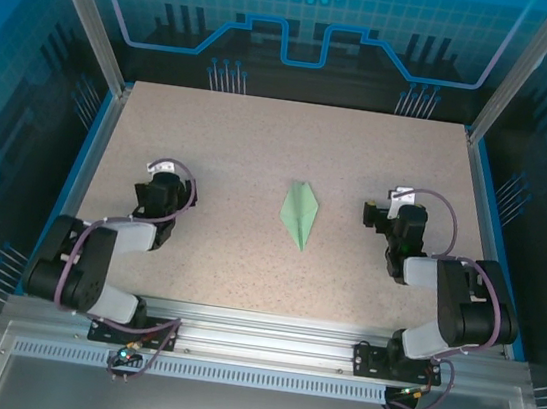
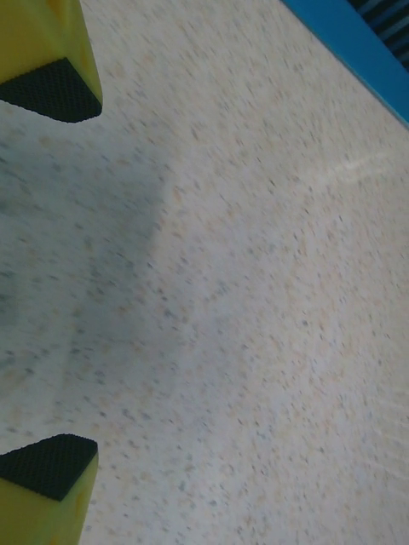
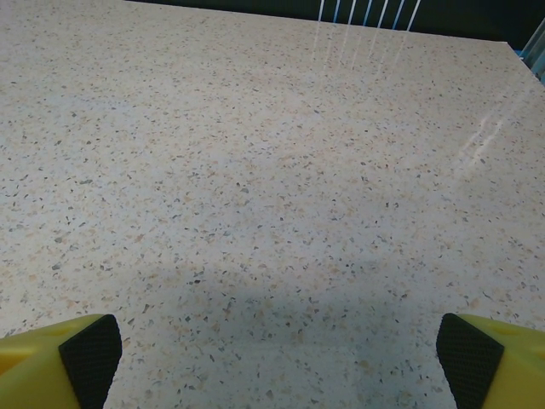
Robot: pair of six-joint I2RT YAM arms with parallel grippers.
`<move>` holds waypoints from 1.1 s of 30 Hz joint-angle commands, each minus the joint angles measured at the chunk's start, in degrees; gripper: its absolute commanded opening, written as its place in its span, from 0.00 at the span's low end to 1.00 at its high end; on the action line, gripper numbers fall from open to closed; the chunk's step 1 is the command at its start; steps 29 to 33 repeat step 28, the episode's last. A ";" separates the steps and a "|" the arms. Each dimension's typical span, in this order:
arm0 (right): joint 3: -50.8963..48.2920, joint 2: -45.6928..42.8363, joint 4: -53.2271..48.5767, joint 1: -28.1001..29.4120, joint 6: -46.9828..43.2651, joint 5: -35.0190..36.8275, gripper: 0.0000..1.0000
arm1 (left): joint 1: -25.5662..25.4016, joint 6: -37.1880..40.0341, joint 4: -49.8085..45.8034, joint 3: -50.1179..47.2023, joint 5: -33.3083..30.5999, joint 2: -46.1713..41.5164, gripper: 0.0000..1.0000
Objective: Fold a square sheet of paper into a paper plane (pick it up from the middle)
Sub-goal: Reset both arms
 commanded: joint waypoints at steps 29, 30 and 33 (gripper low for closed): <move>0.66 -0.54 1.76 0.57 0.27 1.09 1.00 | 2.36 4.07 16.70 -2.66 10.91 3.38 0.98; 0.66 -0.54 1.76 0.57 0.27 1.09 1.00 | 2.36 4.07 16.70 -2.66 10.91 3.38 0.98; 0.66 -0.54 1.76 0.57 0.27 1.09 1.00 | 2.36 4.07 16.70 -2.66 10.91 3.38 0.98</move>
